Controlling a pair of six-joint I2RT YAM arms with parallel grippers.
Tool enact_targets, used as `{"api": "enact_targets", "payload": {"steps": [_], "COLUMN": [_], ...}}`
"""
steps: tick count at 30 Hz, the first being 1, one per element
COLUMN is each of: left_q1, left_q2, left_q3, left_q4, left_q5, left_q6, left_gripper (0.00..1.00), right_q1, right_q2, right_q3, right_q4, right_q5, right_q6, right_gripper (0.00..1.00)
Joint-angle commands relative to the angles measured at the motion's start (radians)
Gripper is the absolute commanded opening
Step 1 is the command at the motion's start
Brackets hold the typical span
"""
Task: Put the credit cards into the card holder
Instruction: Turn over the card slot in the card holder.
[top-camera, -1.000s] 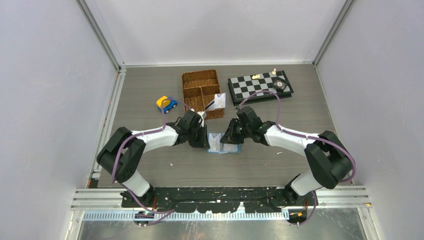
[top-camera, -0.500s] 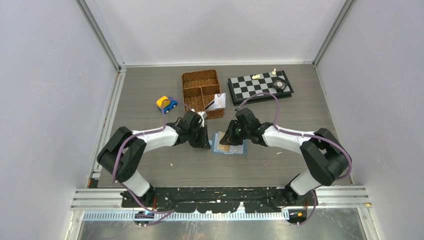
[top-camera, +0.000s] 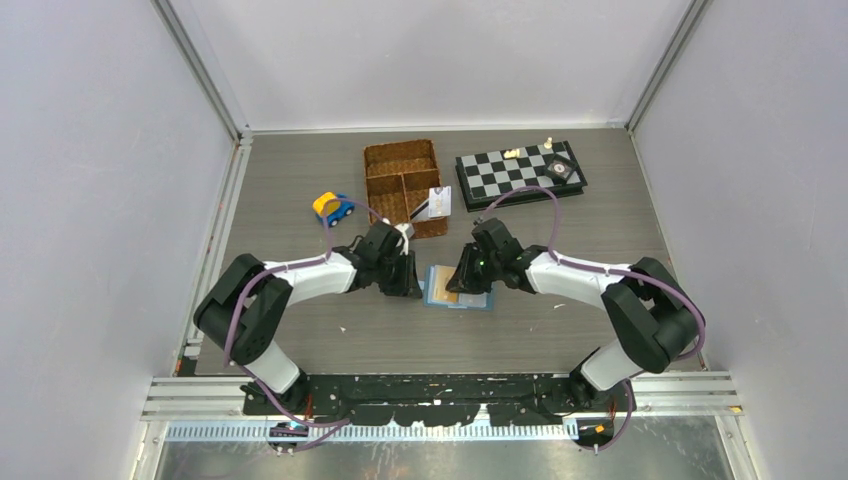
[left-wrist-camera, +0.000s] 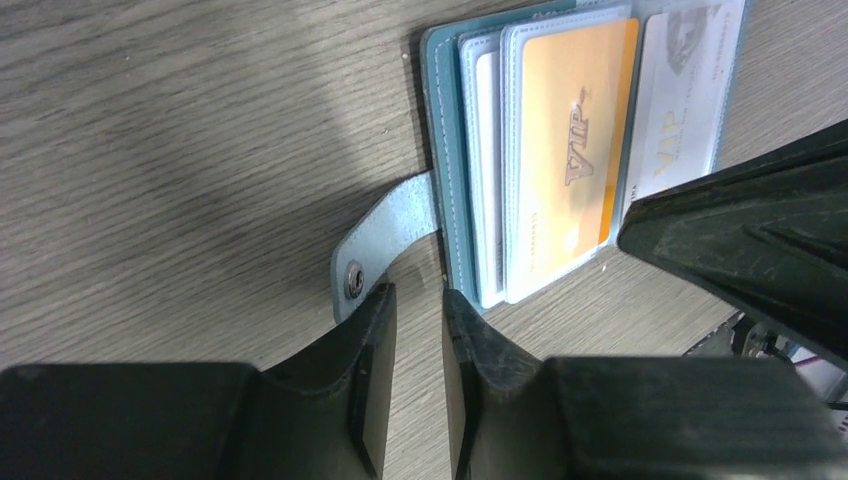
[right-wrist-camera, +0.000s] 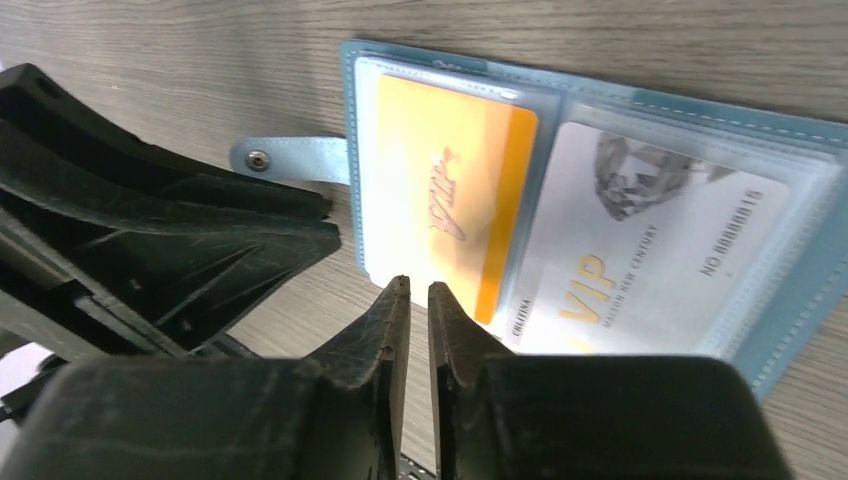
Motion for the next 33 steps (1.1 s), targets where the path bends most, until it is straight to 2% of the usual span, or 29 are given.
{"api": "enact_targets", "payload": {"steps": [1, 7, 11, 17, 21, 25, 33], "left_q1": [0.001, 0.001, 0.001, 0.001, 0.002, 0.002, 0.002], "left_q2": [-0.066, -0.107, -0.071, -0.002, 0.022, 0.047, 0.055], "left_q3": [-0.009, 0.035, 0.058, 0.063, 0.051, 0.047, 0.042], "left_q4": [-0.049, -0.043, 0.005, 0.048, 0.052, 0.053, 0.043], "left_q5": [-0.015, 0.036, 0.091, 0.117, 0.099, 0.092, 0.076], "left_q6": [-0.001, -0.010, -0.031, -0.059, -0.059, -0.060, -0.056], "left_gripper": [0.28, 0.40, 0.47, 0.53, 0.54, 0.55, 0.55], "right_q1": [0.002, 0.002, -0.001, -0.032, -0.087, -0.123, -0.155], "right_q2": [-0.060, -0.087, -0.103, -0.144, -0.167, -0.163, -0.123], "right_q3": [0.042, 0.065, 0.065, 0.040, 0.005, -0.028, -0.064], "right_q4": [-0.077, -0.181, -0.247, -0.280, -0.257, -0.196, -0.139], "right_q5": [0.087, 0.220, 0.314, 0.308, 0.212, 0.112, 0.060], "right_q6": [-0.067, -0.079, -0.087, -0.100, -0.112, -0.107, -0.093], "right_gripper": [0.21, 0.34, 0.46, 0.57, 0.57, 0.52, 0.47]}}
